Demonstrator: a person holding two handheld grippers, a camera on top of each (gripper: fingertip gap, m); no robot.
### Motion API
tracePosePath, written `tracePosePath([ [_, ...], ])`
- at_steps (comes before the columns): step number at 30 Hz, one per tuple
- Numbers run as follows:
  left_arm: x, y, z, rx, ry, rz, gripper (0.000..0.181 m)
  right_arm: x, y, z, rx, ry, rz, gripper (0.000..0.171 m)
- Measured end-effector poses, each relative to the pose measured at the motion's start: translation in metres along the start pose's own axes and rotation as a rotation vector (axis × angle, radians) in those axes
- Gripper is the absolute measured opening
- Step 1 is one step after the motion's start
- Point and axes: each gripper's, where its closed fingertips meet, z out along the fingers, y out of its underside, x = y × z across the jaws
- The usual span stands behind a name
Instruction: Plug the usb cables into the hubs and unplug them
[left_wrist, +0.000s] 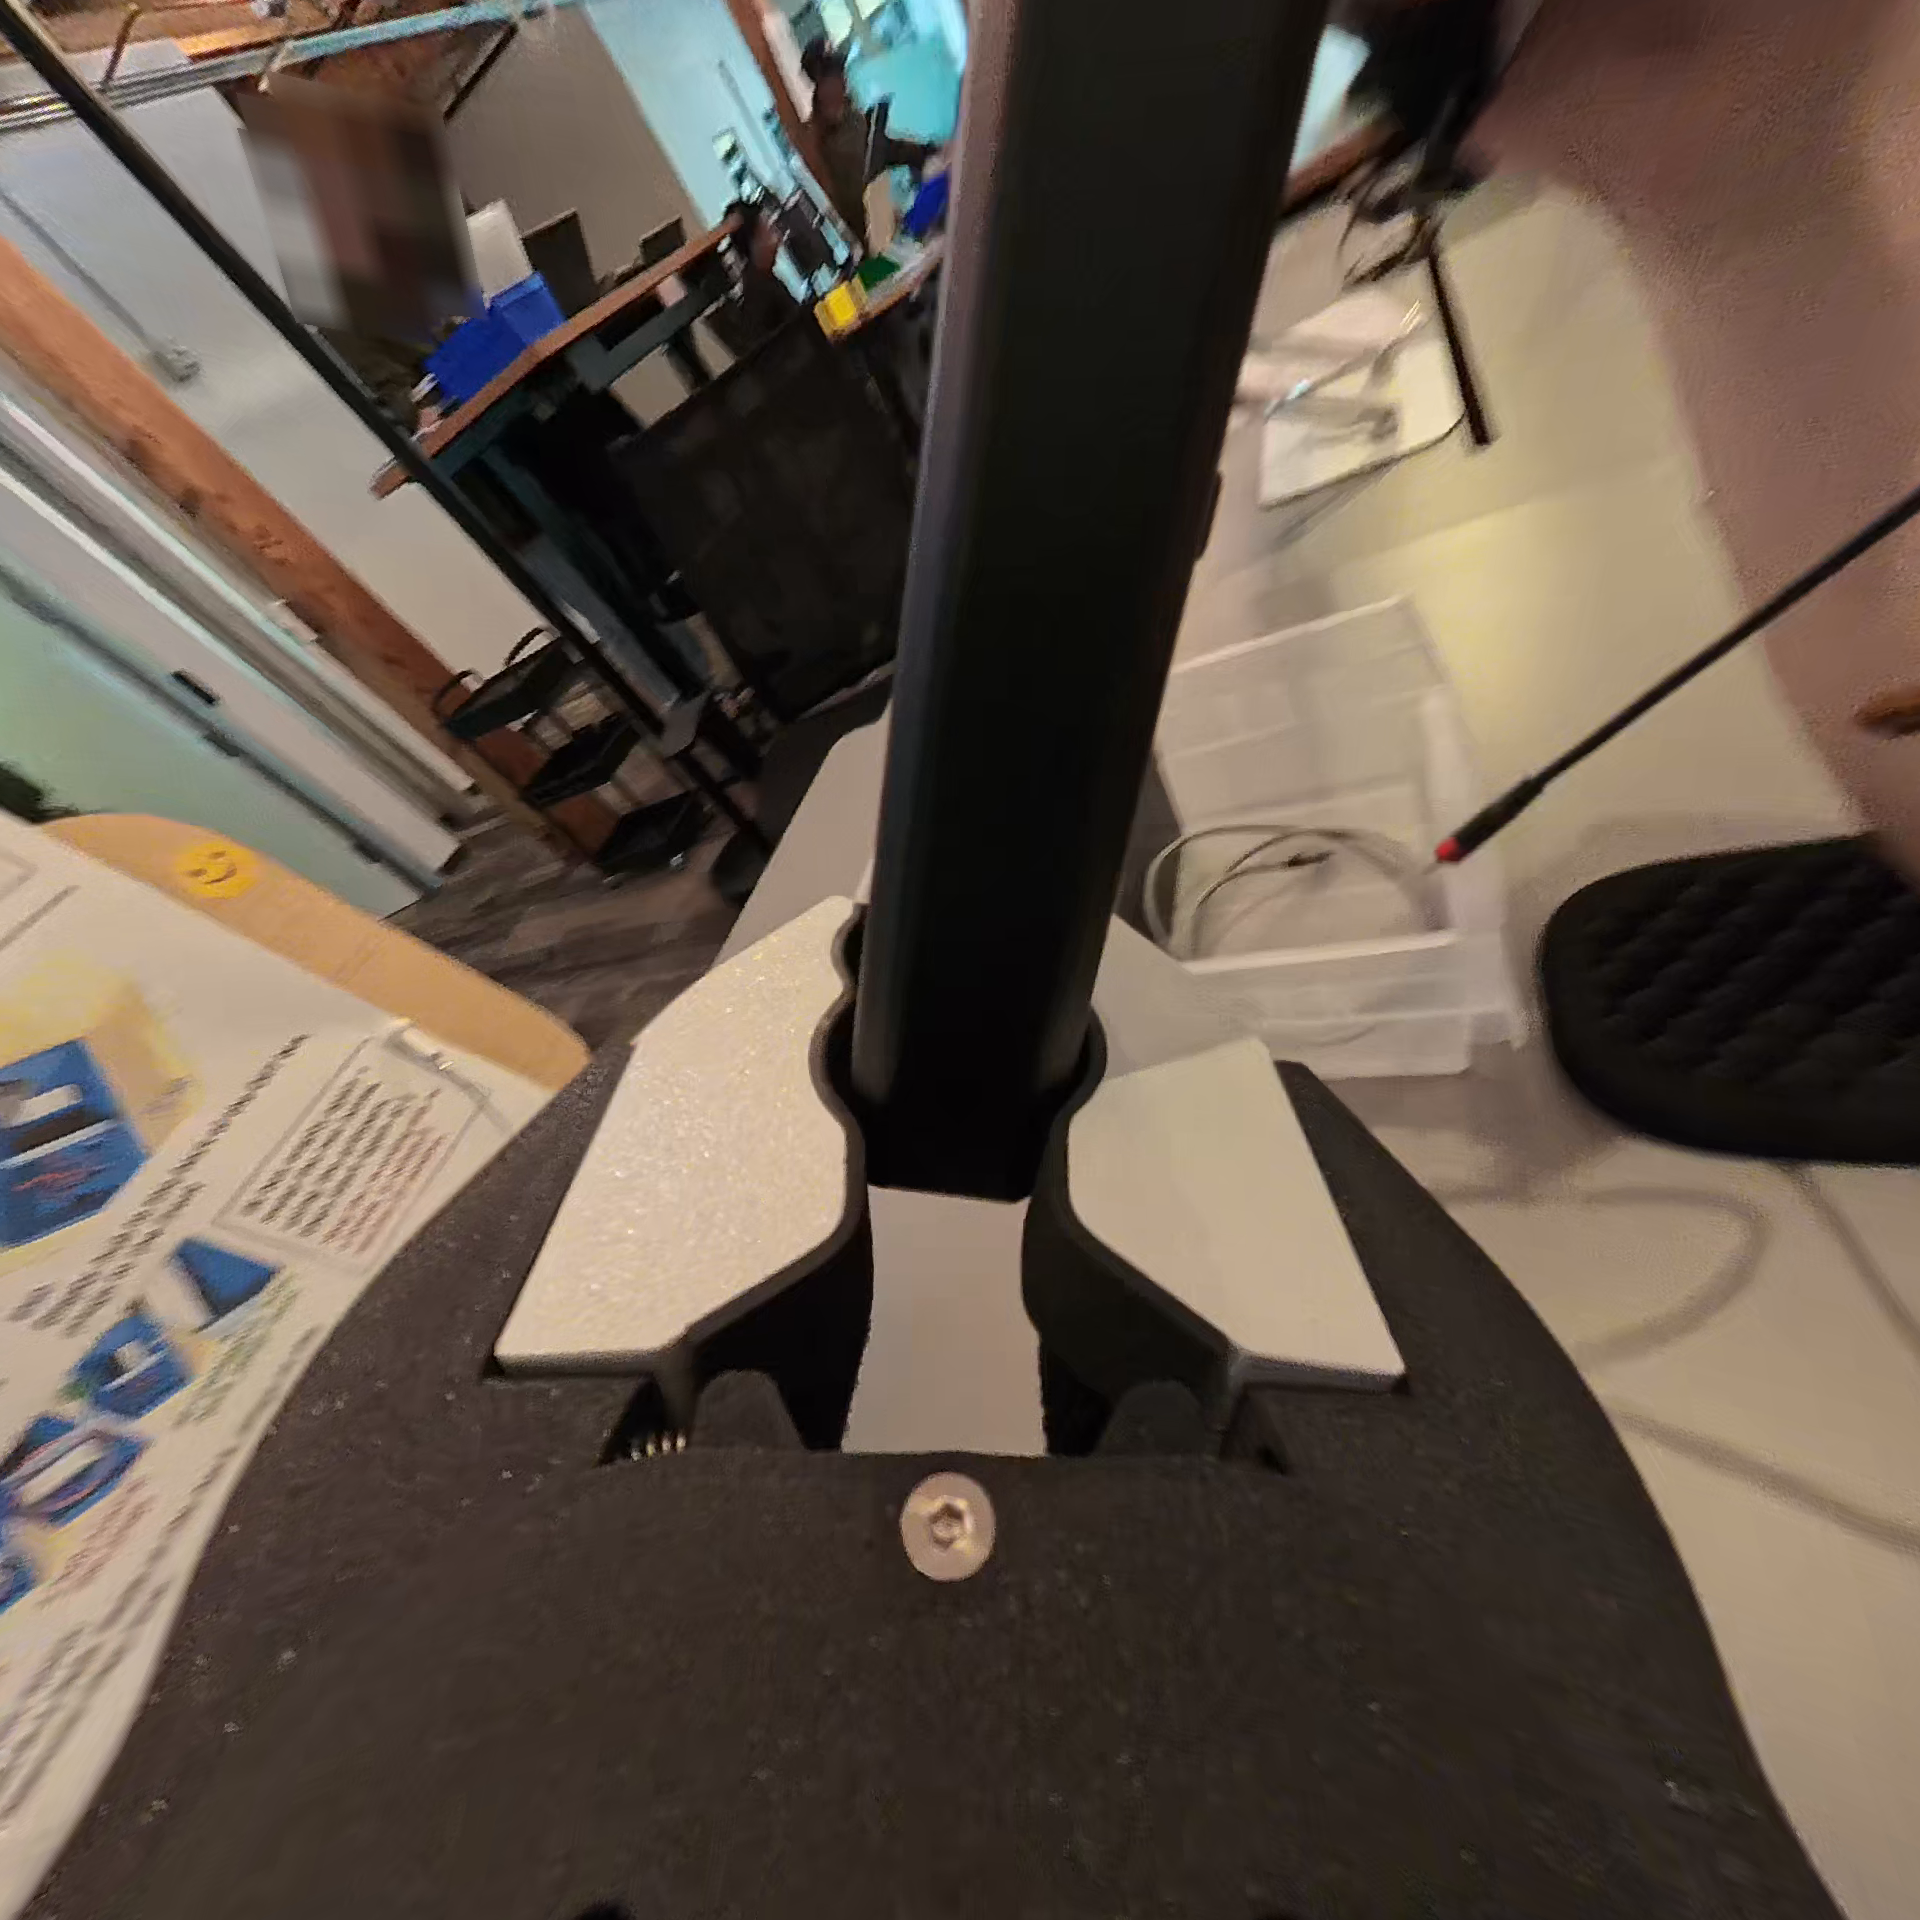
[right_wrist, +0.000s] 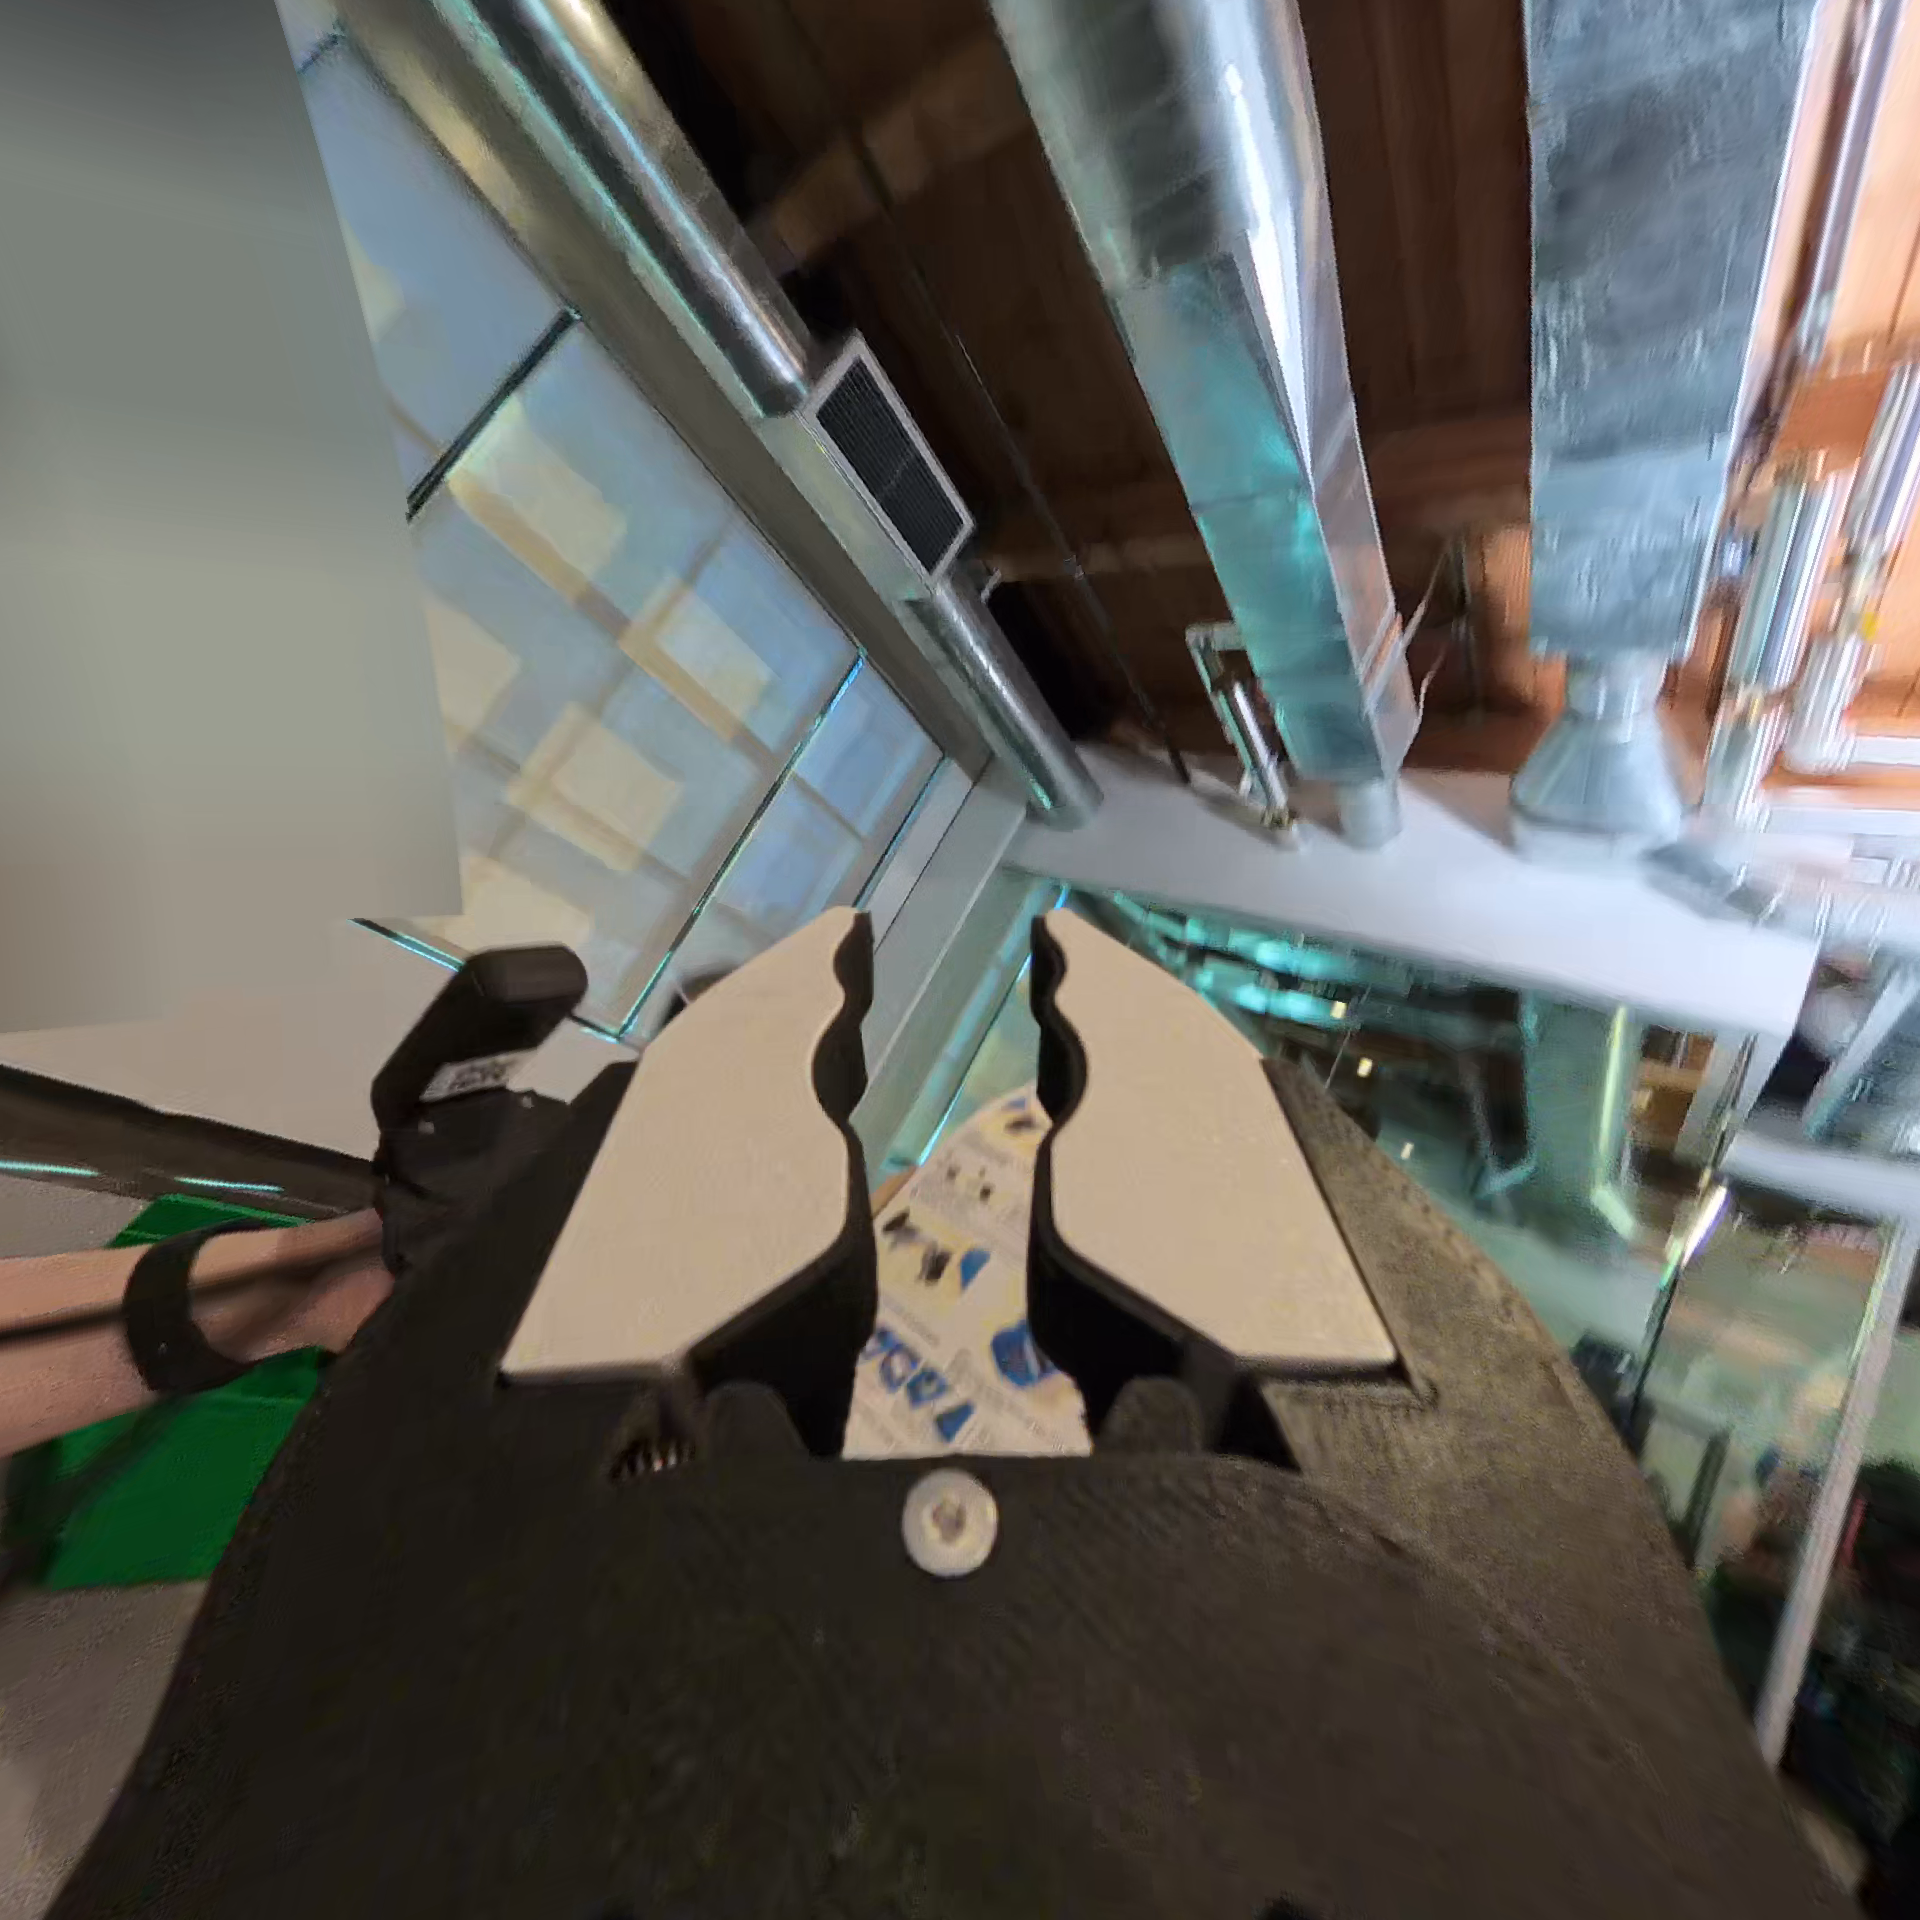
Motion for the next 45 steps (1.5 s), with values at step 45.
tracePosePath([
  [45, -0.018, -0.025, -0.049, 0.207, 0.236, -0.435, 0.063, -0.159, 0.239, 0.054, -0.724, -0.681, 0.6, 0.028],
])
